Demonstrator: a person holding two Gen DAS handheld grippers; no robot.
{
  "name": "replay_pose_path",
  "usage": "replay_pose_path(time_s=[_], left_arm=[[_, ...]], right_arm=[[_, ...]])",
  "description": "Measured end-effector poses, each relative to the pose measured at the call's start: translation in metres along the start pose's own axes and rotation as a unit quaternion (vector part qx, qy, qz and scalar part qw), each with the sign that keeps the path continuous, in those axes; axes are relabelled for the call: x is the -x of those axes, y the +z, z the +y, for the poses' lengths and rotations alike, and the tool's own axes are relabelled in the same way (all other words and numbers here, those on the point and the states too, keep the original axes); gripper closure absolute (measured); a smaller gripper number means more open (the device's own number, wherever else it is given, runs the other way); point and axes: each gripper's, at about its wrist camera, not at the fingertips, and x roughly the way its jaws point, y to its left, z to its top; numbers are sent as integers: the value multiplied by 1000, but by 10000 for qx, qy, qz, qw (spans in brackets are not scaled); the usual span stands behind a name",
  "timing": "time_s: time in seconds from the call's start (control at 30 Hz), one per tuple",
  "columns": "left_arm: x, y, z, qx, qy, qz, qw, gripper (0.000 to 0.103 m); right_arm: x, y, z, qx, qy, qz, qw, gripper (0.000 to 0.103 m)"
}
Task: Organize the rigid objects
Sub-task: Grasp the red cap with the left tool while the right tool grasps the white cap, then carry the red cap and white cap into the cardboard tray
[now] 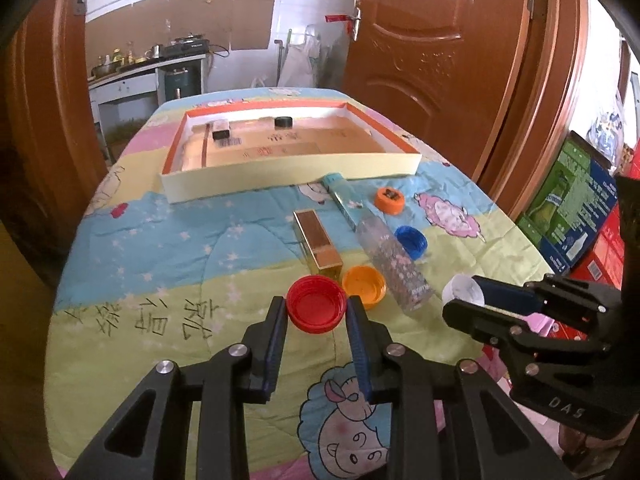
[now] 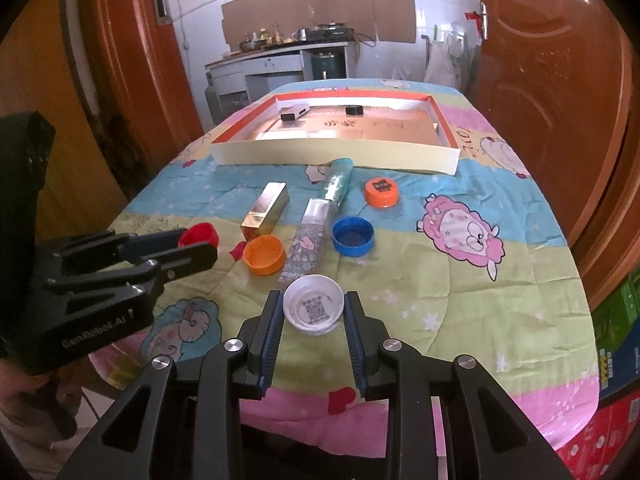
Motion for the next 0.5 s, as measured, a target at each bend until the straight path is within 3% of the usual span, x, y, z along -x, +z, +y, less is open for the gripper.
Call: replay_pose_path(time_s=[0.2, 0.5], left_arm=[[7, 8, 7, 181, 179, -63, 9997, 72], [8, 28, 26, 462, 838, -148, 9953, 72]], right_arm=[[0, 7, 3, 40, -3, -49, 10000, 72], [-4, 25, 2, 48, 7, -117, 9999, 72]])
